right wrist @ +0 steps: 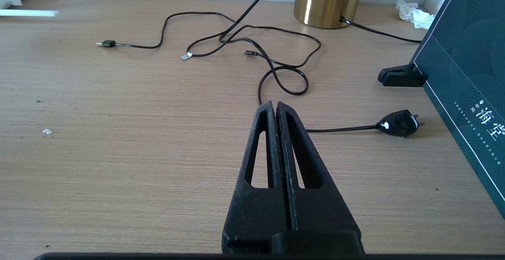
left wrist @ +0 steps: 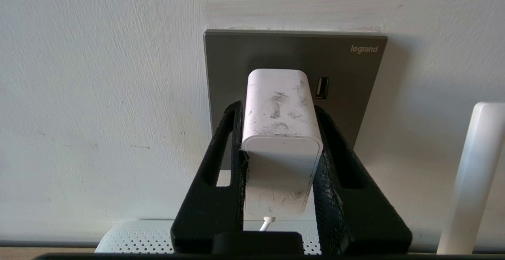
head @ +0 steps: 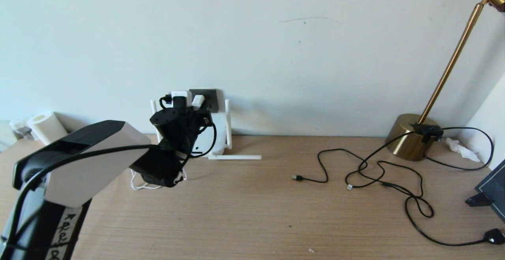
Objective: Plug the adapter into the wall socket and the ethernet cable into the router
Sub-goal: Plug plug into socket
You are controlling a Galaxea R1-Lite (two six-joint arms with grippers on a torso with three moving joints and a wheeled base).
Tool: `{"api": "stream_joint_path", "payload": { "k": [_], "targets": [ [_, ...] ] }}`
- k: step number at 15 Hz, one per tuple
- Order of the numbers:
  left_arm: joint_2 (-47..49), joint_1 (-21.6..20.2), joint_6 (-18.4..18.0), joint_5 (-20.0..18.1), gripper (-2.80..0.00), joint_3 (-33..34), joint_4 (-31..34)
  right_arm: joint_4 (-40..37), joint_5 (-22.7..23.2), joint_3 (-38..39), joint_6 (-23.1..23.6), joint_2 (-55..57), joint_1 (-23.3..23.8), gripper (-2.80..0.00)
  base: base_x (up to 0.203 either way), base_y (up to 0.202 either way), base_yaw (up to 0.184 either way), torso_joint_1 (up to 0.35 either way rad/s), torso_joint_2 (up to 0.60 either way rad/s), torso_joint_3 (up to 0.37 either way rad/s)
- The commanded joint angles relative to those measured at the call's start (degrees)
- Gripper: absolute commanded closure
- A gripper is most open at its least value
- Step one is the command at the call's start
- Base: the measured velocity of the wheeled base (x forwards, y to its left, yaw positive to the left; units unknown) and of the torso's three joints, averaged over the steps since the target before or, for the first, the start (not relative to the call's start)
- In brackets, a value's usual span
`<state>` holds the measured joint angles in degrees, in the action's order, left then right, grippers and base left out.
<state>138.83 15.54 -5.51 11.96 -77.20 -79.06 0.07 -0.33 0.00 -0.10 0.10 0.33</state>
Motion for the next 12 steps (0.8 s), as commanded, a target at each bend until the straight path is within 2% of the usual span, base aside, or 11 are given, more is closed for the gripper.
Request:
{"api": "stream_joint_path", "payload": {
  "k": [1, 12],
  "targets": [
    [0.57, 0.01, -0.03, 0.08, 0.00, 0.04, -0.40, 0.01, -0.02, 0.00, 0.01, -0.01, 0.02, 0.00, 0.000, 0.000, 0.000, 0.000, 0.00, 0.000],
    [2.17, 0.01, -0.11, 0.39, 0.00, -4.01, 1.37, 0.01, -0.02, 0.00, 0.01, -0.01, 0.02, 0.00, 0.000, 0.000, 0.000, 0.000, 0.00, 0.000]
  ]
}}
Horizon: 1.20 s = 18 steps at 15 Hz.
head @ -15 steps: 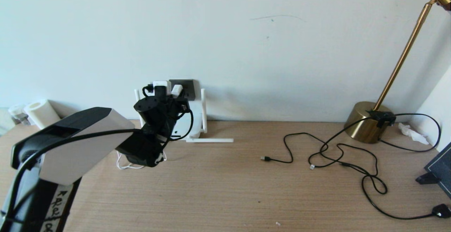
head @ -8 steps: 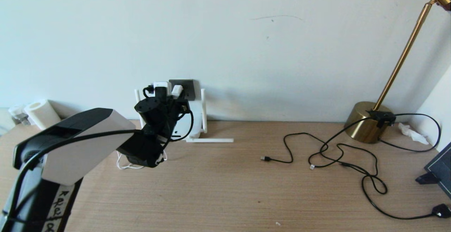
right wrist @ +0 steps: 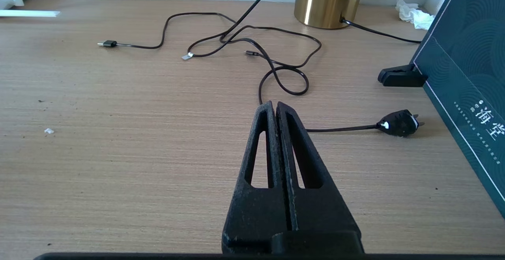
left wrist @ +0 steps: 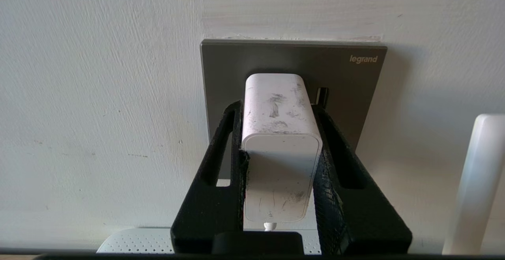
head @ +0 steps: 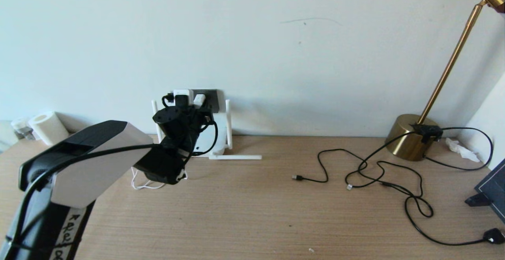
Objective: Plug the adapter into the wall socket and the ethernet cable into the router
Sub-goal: Plug plug into socket
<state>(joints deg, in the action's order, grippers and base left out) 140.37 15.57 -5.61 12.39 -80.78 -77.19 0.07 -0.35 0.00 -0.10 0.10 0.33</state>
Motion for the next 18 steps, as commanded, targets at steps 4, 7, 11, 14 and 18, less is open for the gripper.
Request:
{"api": "stream_joint_path", "payload": {
  "k": [4, 7, 11, 14, 18],
  "targets": [
    [1.22, -0.01, -0.10, 1.94, 0.00, -1.84, 0.11, 0.01, 0.00, 0.00, 0.01, -0.01, 0.02, 0.00, 0.000, 0.000, 0.000, 0.000, 0.00, 0.000],
    [1.31, -0.01, -0.10, 2.02, 0.00, -2.01, 0.11, 0.01, 0.00, 0.00, 0.01, -0.01, 0.02, 0.00, 0.000, 0.000, 0.000, 0.000, 0.00, 0.000],
    [1.66, -0.01, -0.10, 2.11, 0.00, -2.98, 0.19, 0.01, 0.00, 0.00, 0.01, -0.01, 0.02, 0.00, 0.000, 0.000, 0.000, 0.000, 0.00, 0.000],
    [2.26, -0.01, -0.10, 2.20, 0.00, -2.98, 0.28, 0.01, 0.00, 0.00, 0.01, -0.01, -0.05, 0.00, 0.000, 0.000, 0.000, 0.000, 0.00, 0.000],
    [3.25, -0.01, -0.10, 2.46, 0.00, -3.54, 0.50, 0.01, 0.00, 0.00, 0.01, -0.01, 0.02, 0.00, 0.000, 0.000, 0.000, 0.000, 0.00, 0.000]
  ]
}}
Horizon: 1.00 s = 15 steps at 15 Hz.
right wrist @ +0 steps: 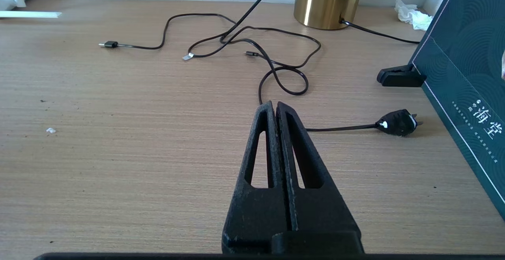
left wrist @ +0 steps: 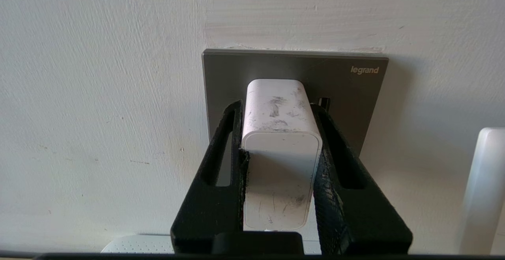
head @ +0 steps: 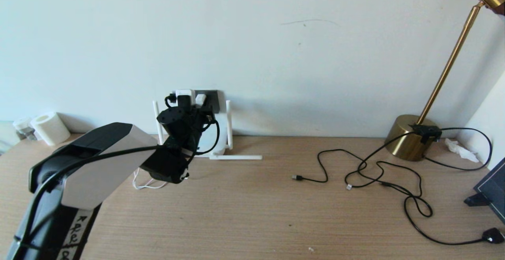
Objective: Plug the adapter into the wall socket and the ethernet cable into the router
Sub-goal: Plug plug into socket
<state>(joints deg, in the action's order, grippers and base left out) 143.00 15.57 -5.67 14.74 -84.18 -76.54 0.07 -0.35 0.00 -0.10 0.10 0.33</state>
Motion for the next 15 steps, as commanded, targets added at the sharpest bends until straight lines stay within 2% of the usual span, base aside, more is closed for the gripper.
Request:
{"api": "stream_joint_path", "payload": {
  "k": [1, 15],
  "targets": [
    [0.70, -0.01, -0.04, 0.12, 0.00, -0.37, -0.10, 0.01, 0.00, 0.00, 0.01, -0.01, 0.02, 0.00, 0.000, 0.000, 0.000, 0.000, 0.00, 0.000],
    [2.72, 0.17, 0.04, -0.15, 0.00, -1.43, -0.10, 0.01, 0.00, 0.00, 0.01, -0.01, 0.02, 0.00, 0.000, 0.000, 0.000, 0.000, 0.00, 0.000]
  ]
}}
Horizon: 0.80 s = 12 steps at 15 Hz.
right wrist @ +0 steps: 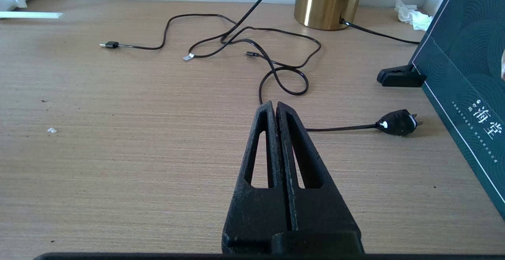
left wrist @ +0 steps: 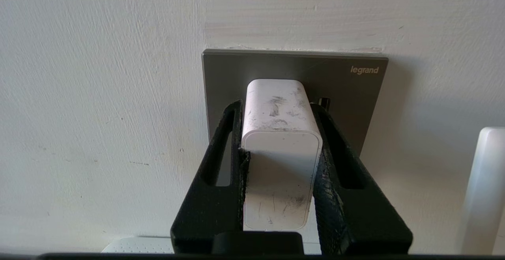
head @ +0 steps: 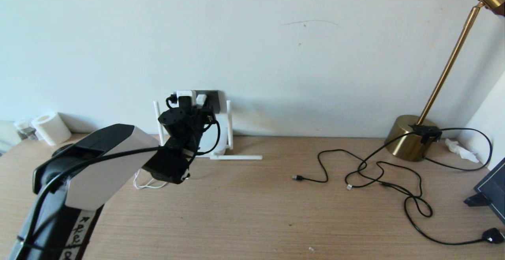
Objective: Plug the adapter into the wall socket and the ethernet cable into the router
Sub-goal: Plug plug into socket
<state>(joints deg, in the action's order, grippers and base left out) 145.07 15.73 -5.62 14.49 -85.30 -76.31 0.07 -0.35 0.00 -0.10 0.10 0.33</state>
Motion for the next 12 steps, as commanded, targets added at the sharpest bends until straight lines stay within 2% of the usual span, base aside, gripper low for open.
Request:
{"api": "stream_joint_path", "payload": {
  "k": [1, 12],
  "targets": [
    [0.65, 0.01, -0.04, 0.10, 0.00, -0.37, -0.36, 0.01, 0.00, 0.00, 0.01, -0.01, 0.02, 0.00, 0.000, 0.000, 0.000, 0.000, 0.00, 0.000],
    [-1.44, 0.71, 0.08, 0.33, 0.00, -0.07, -1.03, 0.01, 0.00, 0.00, 0.01, -0.01, 0.02, 0.00, 0.000, 0.000, 0.000, 0.000, 0.00, 0.000]
  ]
}}
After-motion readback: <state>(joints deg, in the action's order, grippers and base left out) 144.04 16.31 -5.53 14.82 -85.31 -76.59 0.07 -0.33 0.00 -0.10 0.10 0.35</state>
